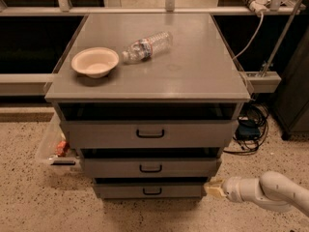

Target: Close middle drawer

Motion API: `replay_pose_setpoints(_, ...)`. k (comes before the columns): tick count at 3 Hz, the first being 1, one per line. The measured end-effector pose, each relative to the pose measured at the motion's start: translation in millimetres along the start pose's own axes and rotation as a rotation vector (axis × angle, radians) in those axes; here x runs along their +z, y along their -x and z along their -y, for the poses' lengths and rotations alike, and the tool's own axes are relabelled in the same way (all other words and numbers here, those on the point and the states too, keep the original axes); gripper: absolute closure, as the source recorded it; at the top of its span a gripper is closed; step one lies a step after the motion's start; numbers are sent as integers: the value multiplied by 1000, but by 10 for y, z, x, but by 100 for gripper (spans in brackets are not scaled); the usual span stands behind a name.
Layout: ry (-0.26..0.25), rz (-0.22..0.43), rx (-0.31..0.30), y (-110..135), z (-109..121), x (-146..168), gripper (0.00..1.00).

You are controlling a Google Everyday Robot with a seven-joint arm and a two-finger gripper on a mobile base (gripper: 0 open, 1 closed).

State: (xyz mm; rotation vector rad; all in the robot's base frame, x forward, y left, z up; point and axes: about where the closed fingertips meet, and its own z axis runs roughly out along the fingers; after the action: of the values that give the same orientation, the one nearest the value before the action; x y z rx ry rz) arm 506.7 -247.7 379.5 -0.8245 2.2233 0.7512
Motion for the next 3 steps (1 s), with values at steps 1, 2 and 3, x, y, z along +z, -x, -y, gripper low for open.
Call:
replay_pose_setpoints(1,0,0,0,0,0,0,59)
replay_pose_setpoints(2,0,0,0,0,-1,1,35)
replay_pose_setpoints(3,3,1,-2,0,-6,6,12)
